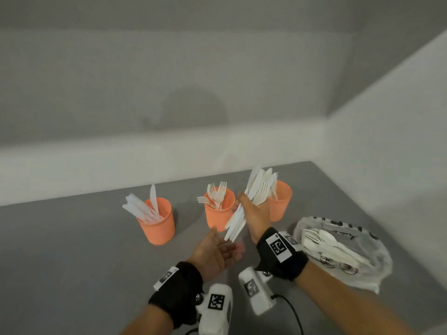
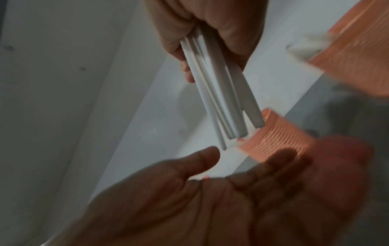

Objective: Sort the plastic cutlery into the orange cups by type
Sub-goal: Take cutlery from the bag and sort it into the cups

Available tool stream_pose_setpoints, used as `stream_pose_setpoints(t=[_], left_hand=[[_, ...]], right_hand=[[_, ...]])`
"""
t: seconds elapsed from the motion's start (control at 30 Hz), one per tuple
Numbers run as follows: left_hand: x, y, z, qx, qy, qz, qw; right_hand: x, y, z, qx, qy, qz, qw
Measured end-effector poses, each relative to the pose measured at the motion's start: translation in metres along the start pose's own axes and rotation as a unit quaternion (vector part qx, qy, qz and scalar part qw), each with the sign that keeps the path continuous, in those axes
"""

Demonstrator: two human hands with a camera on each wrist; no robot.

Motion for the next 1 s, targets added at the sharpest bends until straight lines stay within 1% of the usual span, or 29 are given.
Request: stream_pose_setpoints(t=[0.1, 0.17, 0.27, 0.37, 0.43, 0.47, 0.53, 0.63, 0.73, 0.77, 0.83, 0.9, 0.97, 1.0], left_hand=[[0.014, 0.009, -0.011, -0.002, 0.064, 0.031, 0.997], [0.024, 0.013, -0.02, 0.019, 0.088, 0.057, 0.994], [0.034, 0.02, -0.027, 0.05, 0.054, 0.074, 0.995], [0.036, 0.026, -0.026, 0.062, 0.014, 0.071, 0.995], [0.035, 0.027, -0.024, 0.062, -0.012, 0.066, 0.996], [0.034, 0.027, -0.023, 0.057, -0.02, 0.063, 0.996], [0.032, 0.022, -0.022, 0.044, -0.031, 0.063, 0.997], [0.034, 0.02, -0.018, 0.018, -0.068, 0.076, 0.995], [0.038, 0.026, -0.01, -0.068, -0.108, 0.083, 0.988], [0.039, 0.027, -0.007, -0.083, -0.14, 0.083, 0.983], [0.041, 0.026, -0.001, -0.065, -0.244, 0.089, 0.964], [0.043, 0.022, 0.006, -0.018, -0.326, 0.107, 0.939], [0.045, 0.02, 0.008, 0.018, -0.342, 0.121, 0.932], [0.045, 0.018, 0.007, 0.023, -0.337, 0.126, 0.933]], right_hand=[[0.019, 0.018, 0.034, -0.001, -0.022, 0.028, 0.999], [0.025, 0.027, 0.05, 0.002, -0.023, 0.022, 0.999], [0.023, 0.035, 0.066, -0.036, 0.008, 0.017, 0.999], [0.021, 0.035, 0.072, -0.067, 0.004, 0.034, 0.997], [0.027, 0.03, 0.074, -0.099, 0.024, 0.047, 0.994], [0.03, 0.028, 0.077, -0.131, 0.034, 0.061, 0.989], [0.036, 0.025, 0.081, -0.174, 0.028, 0.083, 0.981], [0.038, 0.015, 0.078, -0.18, 0.025, 0.102, 0.978], [0.033, 0.004, 0.072, -0.193, 0.048, 0.085, 0.976], [0.031, 0.002, 0.07, -0.204, 0.06, 0.08, 0.974], [0.028, 0.001, 0.067, -0.225, 0.093, 0.075, 0.967], [0.026, 0.004, 0.068, -0.239, 0.126, 0.057, 0.961], [0.023, 0.006, 0.069, -0.237, 0.136, 0.027, 0.962], [0.021, 0.006, 0.068, -0.237, 0.133, 0.025, 0.962]])
Point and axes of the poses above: each hand's wrist, its own y-axis away from the middle knuckle, its own z-axis out of the palm, x = y × z, the point moved 6 cm from there along -y, towards the middle knuckle, and after that the axes turned 10 degrees about -z, right-handed, at the moved point
